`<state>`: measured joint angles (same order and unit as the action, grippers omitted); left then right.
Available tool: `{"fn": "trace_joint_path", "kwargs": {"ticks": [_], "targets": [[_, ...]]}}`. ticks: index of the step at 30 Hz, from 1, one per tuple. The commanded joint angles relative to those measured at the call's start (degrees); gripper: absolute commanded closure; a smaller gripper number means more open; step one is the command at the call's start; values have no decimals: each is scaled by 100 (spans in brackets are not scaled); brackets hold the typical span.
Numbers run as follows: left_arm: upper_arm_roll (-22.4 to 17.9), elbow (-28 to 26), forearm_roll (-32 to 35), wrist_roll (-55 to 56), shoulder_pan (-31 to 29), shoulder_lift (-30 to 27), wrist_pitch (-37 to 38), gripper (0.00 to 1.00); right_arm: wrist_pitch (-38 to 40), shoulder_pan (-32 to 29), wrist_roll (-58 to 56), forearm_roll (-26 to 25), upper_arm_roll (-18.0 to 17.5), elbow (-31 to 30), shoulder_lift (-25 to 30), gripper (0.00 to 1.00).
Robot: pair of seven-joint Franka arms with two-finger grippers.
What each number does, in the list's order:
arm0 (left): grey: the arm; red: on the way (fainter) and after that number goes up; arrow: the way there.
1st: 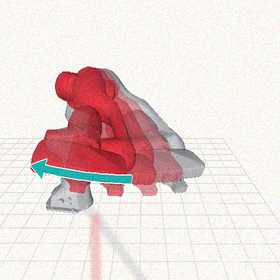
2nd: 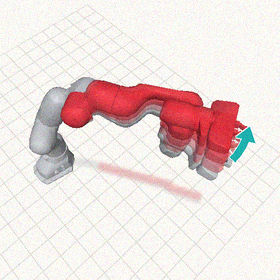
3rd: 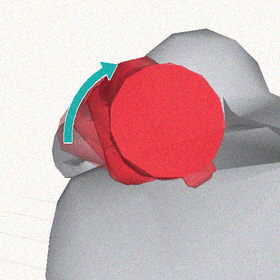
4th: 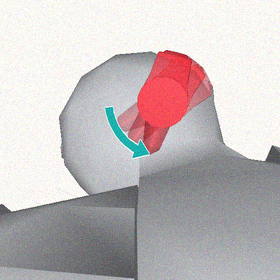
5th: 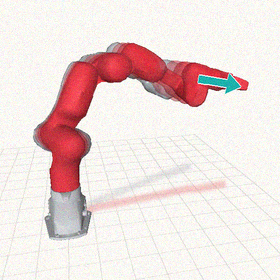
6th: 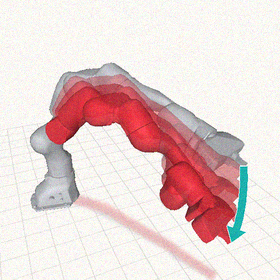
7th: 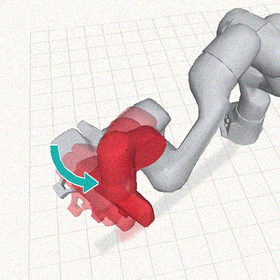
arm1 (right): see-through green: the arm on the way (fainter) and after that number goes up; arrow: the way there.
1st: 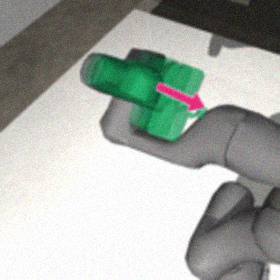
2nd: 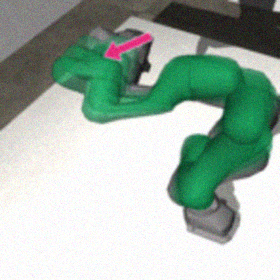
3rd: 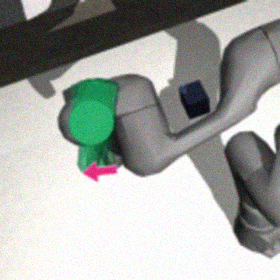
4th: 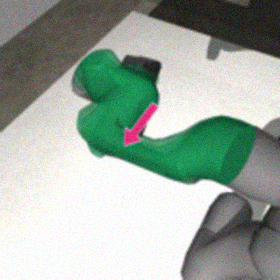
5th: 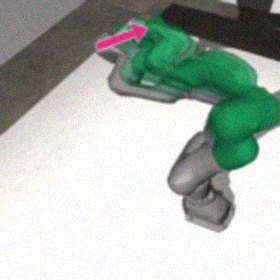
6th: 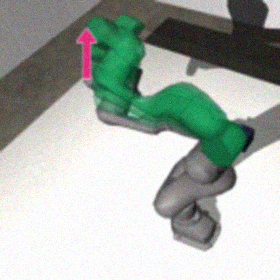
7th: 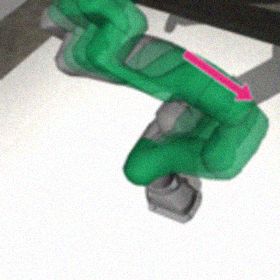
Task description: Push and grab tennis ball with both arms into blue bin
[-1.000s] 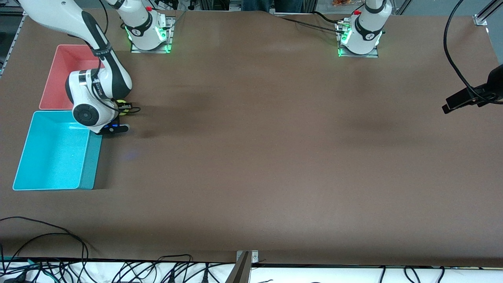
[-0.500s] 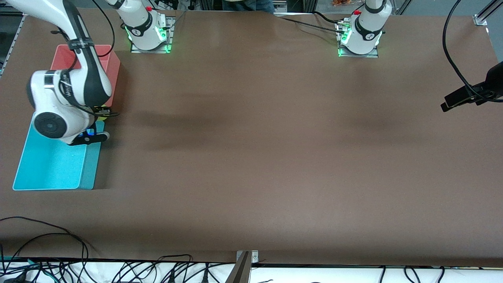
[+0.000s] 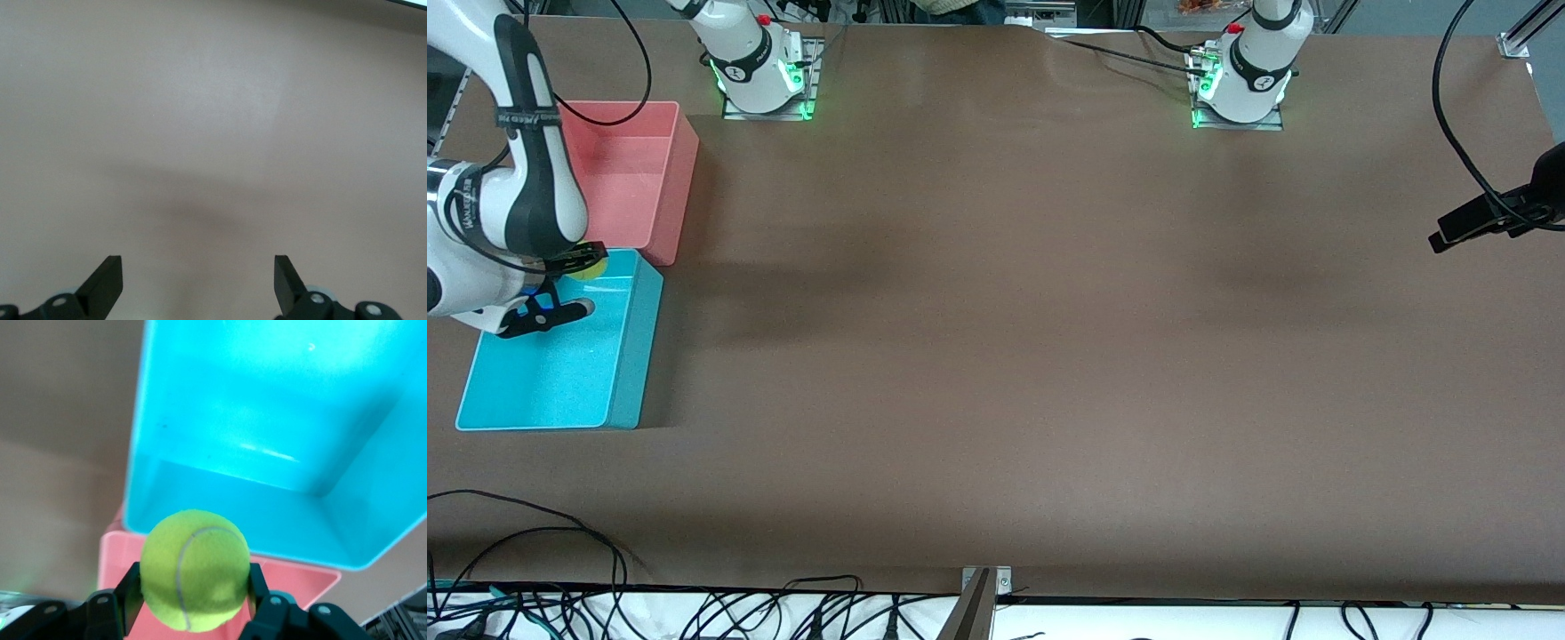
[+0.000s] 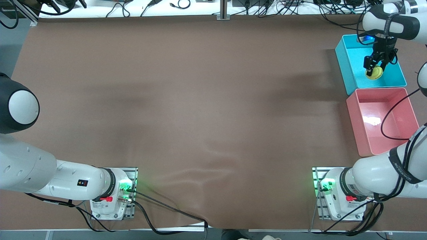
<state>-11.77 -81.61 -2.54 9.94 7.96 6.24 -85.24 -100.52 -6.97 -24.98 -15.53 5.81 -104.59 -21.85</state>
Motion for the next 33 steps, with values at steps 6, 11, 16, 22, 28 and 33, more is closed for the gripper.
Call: {"fn": "trace_joint_path", "kwargs": {"ticks": [6, 11, 16, 22, 28, 33], "targets": [[-54, -109, -106, -71, 74, -114, -37, 0, -231, -524, -647, 743, -54, 53, -583, 58], [-54, -109, -80, -62, 109, -87, -37, 0, -346, -726, -1035, 947, -54, 79, -733, 49], [-54, -109, -80, -62, 100, -87, -37, 0, -337, -726, -1008, 964, -54, 97, -733, 0], [-54, -109, -80, -54, 100, -87, -37, 0, -223, -726, -1061, 964, -54, 272, -724, 0], [-54, -109, -80, -53, 109, -87, -28, 0, 49, -718, -1053, 955, -54, 571, -706, 0], [-54, -109, -80, -53, 109, -87, -28, 0, 576, -674, -1009, 955, -80, 940, -698, 0]]}}
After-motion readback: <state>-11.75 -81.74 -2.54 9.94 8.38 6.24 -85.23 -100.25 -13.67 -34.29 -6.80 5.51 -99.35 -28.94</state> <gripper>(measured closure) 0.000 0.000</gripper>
